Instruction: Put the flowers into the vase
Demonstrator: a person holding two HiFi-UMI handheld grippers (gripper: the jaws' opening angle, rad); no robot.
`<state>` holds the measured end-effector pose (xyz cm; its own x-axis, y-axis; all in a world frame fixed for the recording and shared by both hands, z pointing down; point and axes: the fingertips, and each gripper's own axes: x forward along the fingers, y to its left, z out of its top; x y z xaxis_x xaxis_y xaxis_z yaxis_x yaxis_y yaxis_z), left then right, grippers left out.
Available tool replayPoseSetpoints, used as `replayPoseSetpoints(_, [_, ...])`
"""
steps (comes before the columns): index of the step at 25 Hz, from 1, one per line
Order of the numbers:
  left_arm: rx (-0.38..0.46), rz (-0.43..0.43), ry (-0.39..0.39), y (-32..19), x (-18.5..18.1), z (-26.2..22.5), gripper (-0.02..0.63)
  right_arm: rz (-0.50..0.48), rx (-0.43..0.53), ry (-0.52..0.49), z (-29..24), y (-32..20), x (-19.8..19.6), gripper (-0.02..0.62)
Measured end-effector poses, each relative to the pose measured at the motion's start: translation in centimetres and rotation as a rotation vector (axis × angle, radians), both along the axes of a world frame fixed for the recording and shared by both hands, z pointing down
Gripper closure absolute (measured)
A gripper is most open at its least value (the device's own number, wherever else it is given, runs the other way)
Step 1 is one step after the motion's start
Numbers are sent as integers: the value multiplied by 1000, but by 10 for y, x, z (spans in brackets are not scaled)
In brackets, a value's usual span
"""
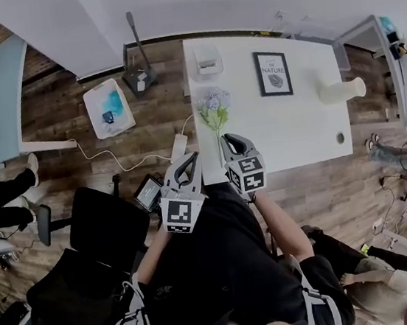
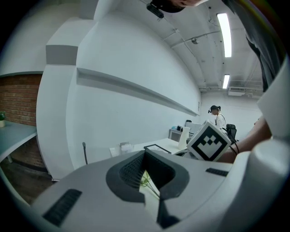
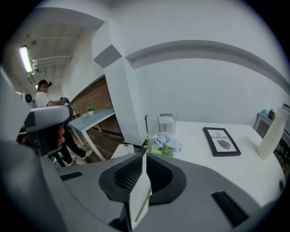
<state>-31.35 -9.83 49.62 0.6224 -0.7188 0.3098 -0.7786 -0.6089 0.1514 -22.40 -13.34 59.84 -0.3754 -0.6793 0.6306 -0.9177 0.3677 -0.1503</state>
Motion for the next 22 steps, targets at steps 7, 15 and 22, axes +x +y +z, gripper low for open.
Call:
replayPoseSetpoints(7, [-5, -32, 8, -4, -4, 1, 595, -41, -92, 23, 29, -31, 0, 496])
replayPoseSetpoints(15, [-7, -53, 15, -2, -9, 1, 595, -21, -245, 54, 62, -59, 5, 392])
replayPoseSetpoints(22, [-5, -82, 31, -2, -19, 1, 595, -18, -347, 30, 71, -73, 3, 280])
